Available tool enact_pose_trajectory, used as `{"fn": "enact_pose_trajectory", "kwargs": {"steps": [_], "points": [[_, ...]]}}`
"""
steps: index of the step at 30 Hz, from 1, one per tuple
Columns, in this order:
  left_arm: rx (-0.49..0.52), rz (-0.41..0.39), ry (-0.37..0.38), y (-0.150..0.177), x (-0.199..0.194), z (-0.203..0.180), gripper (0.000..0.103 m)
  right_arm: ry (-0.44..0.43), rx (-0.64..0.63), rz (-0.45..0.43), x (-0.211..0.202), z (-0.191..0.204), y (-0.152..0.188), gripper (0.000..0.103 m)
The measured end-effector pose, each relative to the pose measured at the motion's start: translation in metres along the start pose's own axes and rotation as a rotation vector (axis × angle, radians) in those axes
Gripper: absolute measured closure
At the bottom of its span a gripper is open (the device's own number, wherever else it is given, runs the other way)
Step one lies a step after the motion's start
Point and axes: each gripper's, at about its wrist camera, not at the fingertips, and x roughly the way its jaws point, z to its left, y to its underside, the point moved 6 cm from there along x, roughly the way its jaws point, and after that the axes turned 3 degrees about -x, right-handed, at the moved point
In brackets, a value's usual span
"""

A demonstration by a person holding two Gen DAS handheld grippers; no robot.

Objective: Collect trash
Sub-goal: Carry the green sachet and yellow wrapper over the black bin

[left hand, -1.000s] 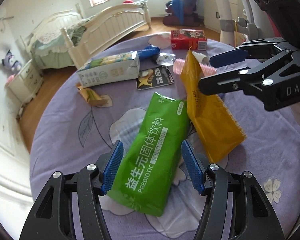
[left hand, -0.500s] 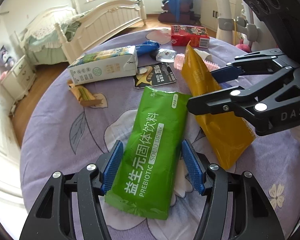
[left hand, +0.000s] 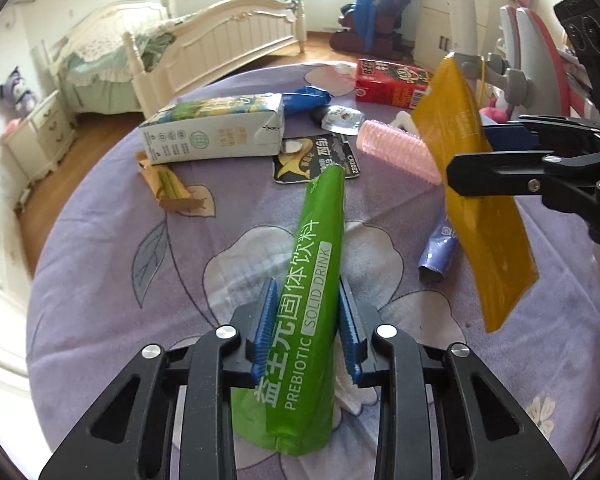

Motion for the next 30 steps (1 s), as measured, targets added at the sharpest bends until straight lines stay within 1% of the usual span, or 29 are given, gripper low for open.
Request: {"fn": "enact_pose_trajectory", "kwargs": {"steps": [1,3,4,6,8,12,14,17,21,24,27,30], "points": [[-0.003,-0.003,-0.013,0.0,-0.001,-0.001,0.08,-0.002,0.003,-0.006,-0.003,-0.002,0.001,0.057],[-0.01,-0.028,-0.046,0.0,-0.006,0.0,0.082,0.002,0.005,-0.023,-0.008,-0.004,0.001,0.057],[-0.033,-0.053,-0.041,-0.001,-0.012,0.002,0.083,0.007,0.002,-0.032,-0.011,-0.006,0.002,0.057],[-0.098,-0.093,-0.026,-0.003,-0.021,0.007,0.083,0.024,-0.009,-0.047,-0.016,-0.009,0.001,0.057],[-0.134,-0.117,-0.013,-0.005,-0.026,0.004,0.083,0.026,-0.013,-0.056,-0.02,-0.011,0.003,0.057],[-0.175,-0.154,0.044,-0.019,-0.035,-0.019,0.083,0.068,-0.012,-0.102,-0.034,-0.024,0.004,0.057],[-0.192,-0.17,0.088,-0.032,-0.039,-0.035,0.083,0.096,0.004,-0.136,-0.044,-0.035,0.003,0.057],[-0.21,-0.208,0.149,-0.055,-0.038,-0.065,0.083,0.194,0.006,-0.197,-0.063,-0.056,0.001,0.057],[-0.229,-0.271,0.237,-0.089,-0.033,-0.113,0.083,0.391,-0.012,-0.271,-0.093,-0.088,0.004,0.056],[-0.229,-0.286,0.299,-0.109,-0.022,-0.148,0.083,0.519,0.006,-0.311,-0.112,-0.115,0.009,0.056],[-0.207,-0.275,0.355,-0.124,-0.004,-0.187,0.083,0.645,0.034,-0.309,-0.125,-0.146,0.021,0.056],[-0.171,-0.248,0.39,-0.135,0.016,-0.221,0.083,0.727,0.062,-0.276,-0.131,-0.176,0.039,0.056]]}}
